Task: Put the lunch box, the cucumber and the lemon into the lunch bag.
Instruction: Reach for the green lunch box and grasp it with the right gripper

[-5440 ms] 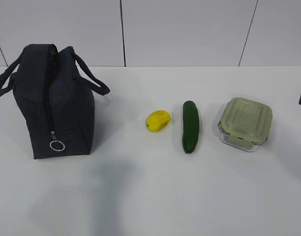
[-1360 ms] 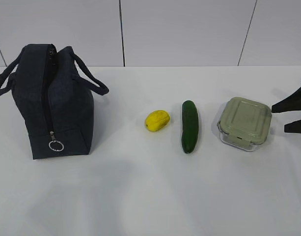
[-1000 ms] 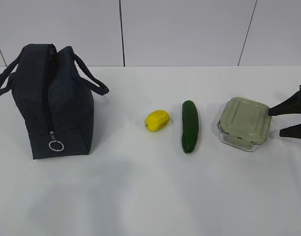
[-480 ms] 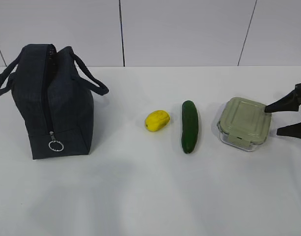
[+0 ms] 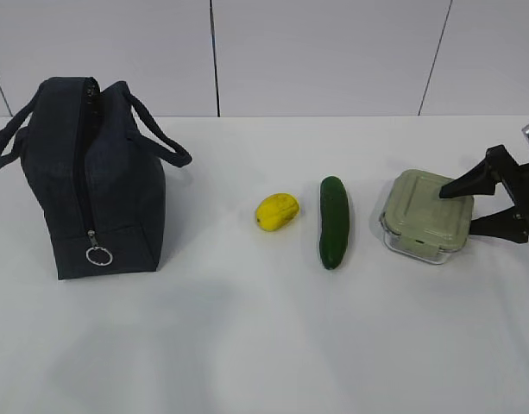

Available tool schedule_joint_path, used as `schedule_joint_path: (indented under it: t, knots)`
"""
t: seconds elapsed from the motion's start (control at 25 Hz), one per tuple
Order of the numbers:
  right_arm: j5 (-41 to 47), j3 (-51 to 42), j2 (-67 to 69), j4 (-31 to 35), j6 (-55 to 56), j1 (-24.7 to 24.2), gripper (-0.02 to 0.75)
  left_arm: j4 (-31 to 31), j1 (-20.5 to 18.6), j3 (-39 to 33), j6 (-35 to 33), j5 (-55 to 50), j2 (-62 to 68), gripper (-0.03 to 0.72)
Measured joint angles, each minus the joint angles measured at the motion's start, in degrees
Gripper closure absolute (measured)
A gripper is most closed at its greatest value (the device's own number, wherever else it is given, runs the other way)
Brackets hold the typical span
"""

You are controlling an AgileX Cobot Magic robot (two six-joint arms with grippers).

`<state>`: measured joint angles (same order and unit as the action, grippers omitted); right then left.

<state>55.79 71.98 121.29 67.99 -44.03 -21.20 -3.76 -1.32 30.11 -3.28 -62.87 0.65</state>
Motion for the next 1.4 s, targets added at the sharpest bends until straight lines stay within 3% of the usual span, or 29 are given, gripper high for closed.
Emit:
schedule_joint_path:
  t: [0.76,1.4]
  knots:
    - [-3.87,0.00,0.12,1.05,-0.75,2.80,0.149,0.00,0.00,0.00,0.00,0.00,0.00,0.463]
    - [-0.78,0.00,3.61,4.66,-1.27,2.98,0.151,0.00,0.00,0.00,0.00,0.00,0.00,0.463]
